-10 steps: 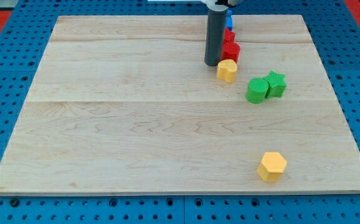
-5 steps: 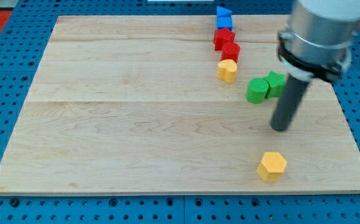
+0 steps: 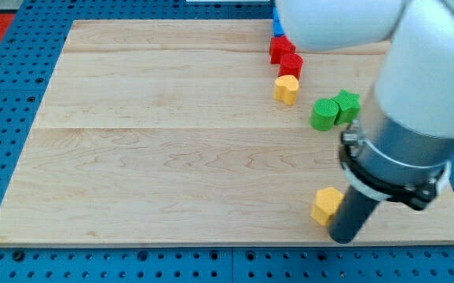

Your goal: Push the yellow hexagon closer to the yellow heart

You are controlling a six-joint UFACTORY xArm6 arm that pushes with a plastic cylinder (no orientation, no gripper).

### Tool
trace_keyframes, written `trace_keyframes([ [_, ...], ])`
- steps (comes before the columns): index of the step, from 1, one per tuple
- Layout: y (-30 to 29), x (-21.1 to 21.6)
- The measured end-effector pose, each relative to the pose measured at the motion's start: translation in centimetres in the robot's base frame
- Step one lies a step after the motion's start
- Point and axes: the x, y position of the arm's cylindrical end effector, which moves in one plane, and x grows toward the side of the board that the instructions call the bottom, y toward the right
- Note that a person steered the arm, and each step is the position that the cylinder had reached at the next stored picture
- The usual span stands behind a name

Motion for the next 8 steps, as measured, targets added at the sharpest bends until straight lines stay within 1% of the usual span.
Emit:
trace_keyframes([
  [2, 2.3, -4.4],
  [3, 2.2, -5.5],
  [4, 1.2, -5.5],
  [6, -3.9, -5.8],
  [8, -4.5, -8.4],
])
